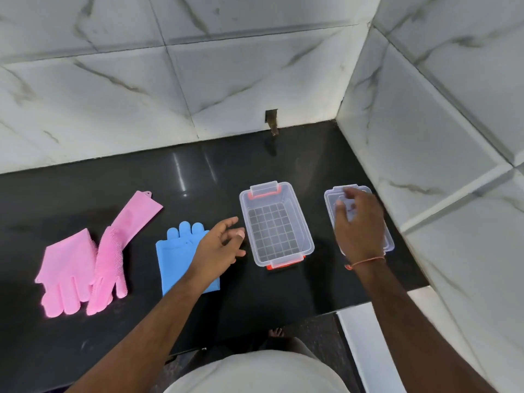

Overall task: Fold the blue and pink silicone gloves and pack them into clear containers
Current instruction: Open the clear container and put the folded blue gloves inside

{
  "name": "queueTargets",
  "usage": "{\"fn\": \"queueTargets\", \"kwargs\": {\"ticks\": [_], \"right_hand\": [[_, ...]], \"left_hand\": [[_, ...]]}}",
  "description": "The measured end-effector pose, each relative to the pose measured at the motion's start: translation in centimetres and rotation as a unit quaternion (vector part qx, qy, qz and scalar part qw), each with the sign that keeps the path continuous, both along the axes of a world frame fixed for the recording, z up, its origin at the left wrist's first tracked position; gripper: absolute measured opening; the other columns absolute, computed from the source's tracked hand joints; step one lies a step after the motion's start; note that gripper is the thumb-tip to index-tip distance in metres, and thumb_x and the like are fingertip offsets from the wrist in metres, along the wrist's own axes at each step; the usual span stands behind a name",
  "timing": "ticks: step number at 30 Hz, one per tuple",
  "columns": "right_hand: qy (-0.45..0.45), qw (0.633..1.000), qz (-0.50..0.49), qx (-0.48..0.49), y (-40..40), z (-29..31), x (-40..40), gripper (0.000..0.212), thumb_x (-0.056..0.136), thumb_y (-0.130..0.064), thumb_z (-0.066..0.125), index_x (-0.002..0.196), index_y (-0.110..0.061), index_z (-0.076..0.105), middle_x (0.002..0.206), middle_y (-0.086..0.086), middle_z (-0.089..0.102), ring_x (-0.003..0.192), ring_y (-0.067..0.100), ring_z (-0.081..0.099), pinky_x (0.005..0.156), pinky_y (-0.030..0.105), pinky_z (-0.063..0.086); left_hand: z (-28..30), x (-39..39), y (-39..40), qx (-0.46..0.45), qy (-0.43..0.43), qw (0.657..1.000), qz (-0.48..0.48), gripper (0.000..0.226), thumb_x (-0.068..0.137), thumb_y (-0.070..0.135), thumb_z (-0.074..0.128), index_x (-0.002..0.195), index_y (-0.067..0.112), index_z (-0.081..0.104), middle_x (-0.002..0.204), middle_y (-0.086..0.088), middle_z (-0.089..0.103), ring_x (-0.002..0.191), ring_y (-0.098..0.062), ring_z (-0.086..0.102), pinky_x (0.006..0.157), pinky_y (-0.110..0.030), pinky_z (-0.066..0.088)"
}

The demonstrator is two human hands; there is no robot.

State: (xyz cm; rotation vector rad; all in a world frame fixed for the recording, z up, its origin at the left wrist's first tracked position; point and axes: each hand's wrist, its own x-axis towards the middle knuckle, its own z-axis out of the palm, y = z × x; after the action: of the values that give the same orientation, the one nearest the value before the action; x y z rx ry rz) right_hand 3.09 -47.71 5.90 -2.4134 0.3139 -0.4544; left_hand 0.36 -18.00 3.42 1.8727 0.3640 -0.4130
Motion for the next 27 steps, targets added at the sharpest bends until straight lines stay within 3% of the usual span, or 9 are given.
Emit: {"fn": "queueTargets", "kwargs": {"ticks": [6,9,10,12,16,19,21,24,27], "right_hand": [[-0.022,0.985,0.162,0.062,11.9,2.4,0.3,0.015,0.103,-0.022,0.065,0.118,-0.019,0.067,0.121,-0.007,0.068,0.109,0.017,0.065,0.097,0.038,0.057],[-0.026,0.974,0.209,0.081,17.0,2.1,-0.4,0.014,0.103,-0.02,0.065,0.117,-0.019,0.069,0.116,-0.009,0.07,0.108,0.01,0.065,0.097,0.032,0.055],[-0.007,0.971,0.224,0.086,18.6,1.7,-0.7,0.015,0.104,-0.021,0.065,0.118,-0.02,0.069,0.117,-0.008,0.071,0.109,0.01,0.064,0.098,0.032,0.055],[0.04,0.964,0.249,0.081,21.2,0.5,-1.3,0.02,0.104,-0.023,0.063,0.123,-0.021,0.067,0.122,-0.007,0.069,0.112,0.009,0.063,0.099,0.034,0.057],[0.155,0.95,0.269,0.033,24.4,-1.8,-2.3,0.035,0.104,-0.029,0.063,0.138,-0.022,0.059,0.137,-0.003,0.063,0.122,0.016,0.061,0.107,0.039,0.054],[0.286,0.928,0.236,-0.039,25.9,-3.5,-3.2,0.061,0.102,-0.037,0.065,0.156,-0.021,0.041,0.155,0.006,0.049,0.134,0.028,0.057,0.112,0.041,0.05],[0.361,0.911,0.197,-0.025,26.3,-4.4,-3.5,0.074,0.101,-0.041,0.066,0.162,-0.018,0.031,0.158,0.012,0.042,0.134,0.032,0.057,0.109,0.043,0.05],[0.412,0.899,0.128,0.076,26.6,-5.3,-3.6,0.081,0.096,-0.042,0.073,0.161,-0.014,0.033,0.153,0.014,0.045,0.128,0.032,0.06,0.105,0.042,0.052],[0.401,0.897,0.078,0.167,27.0,-5.9,-3.9,0.073,0.089,-0.033,0.083,0.149,-0.011,0.048,0.138,0.011,0.059,0.119,0.029,0.064,0.101,0.042,0.057]], "left_hand": [[-0.9,-0.8,5.5,0.002,-0.049,0.998,0.03,0.042,0.11,0.027,0.066,0.151,0.034,0.059,0.129,0.02,0.075,0.107,-0.005,0.08,0.091,-0.024,0.062],[-1.3,-1.5,8.3,0.041,-0.075,0.995,0.047,0.038,0.107,0.021,0.067,0.144,0.03,0.065,0.129,0.02,0.076,0.116,0.008,0.071,0.094,-0.009,0.055],[-1.5,-1.8,9.4,0.081,-0.088,0.991,0.052,0.036,0.106,0.021,0.069,0.141,0.029,0.068,0.13,0.02,0.075,0.116,0.01,0.069,0.101,-0.01,0.052],[-1.9,-2.6,11.3,0.152,-0.109,0.979,0.074,0.035,0.101,0.021,0.074,0.136,0.025,0.072,0.135,0.016,0.073,0.122,0.002,0.066,0.116,-0.029,0.05],[-2.9,-4.2,13.9,0.237,-0.1,0.96,0.109,0.065,0.088,0.023,0.087,0.148,0.017,0.061,0.15,-0.001,0.061,0.141,-0.022,0.054,0.121,-0.048,0.044],[-3.7,-5.2,15.0,0.143,0.023,0.981,0.128,0.097,0.091,0.025,0.087,0.17,0.016,0.031,0.167,-0.007,0.045,0.151,-0.025,0.048,0.124,-0.049,0.045],[-4.2,-5.4,15.0,0.069,0.085,0.986,0.127,0.1,0.094,0.027,0.084,0.173,0.014,0.023,0.168,-0.007,0.048,0.148,-0.025,0.054,0.12,-0.045,0.05],[-4.4,-5.3,14.7,0.063,0.11,0.985,0.115,0.091,0.097,0.029,0.08,0.171,0.011,0.03,0.161,-0.006,0.057,0.141,-0.025,0.061,0.112,-0.04,0.053],[-4.6,-4.9,14.8,0.032,0.108,0.986,0.121,0.07,0.098,0.024,0.079,0.159,0.012,0.047,0.148,-0.005,0.066,0.13,-0.024,0.067,0.11,-0.042,0.057]]}}
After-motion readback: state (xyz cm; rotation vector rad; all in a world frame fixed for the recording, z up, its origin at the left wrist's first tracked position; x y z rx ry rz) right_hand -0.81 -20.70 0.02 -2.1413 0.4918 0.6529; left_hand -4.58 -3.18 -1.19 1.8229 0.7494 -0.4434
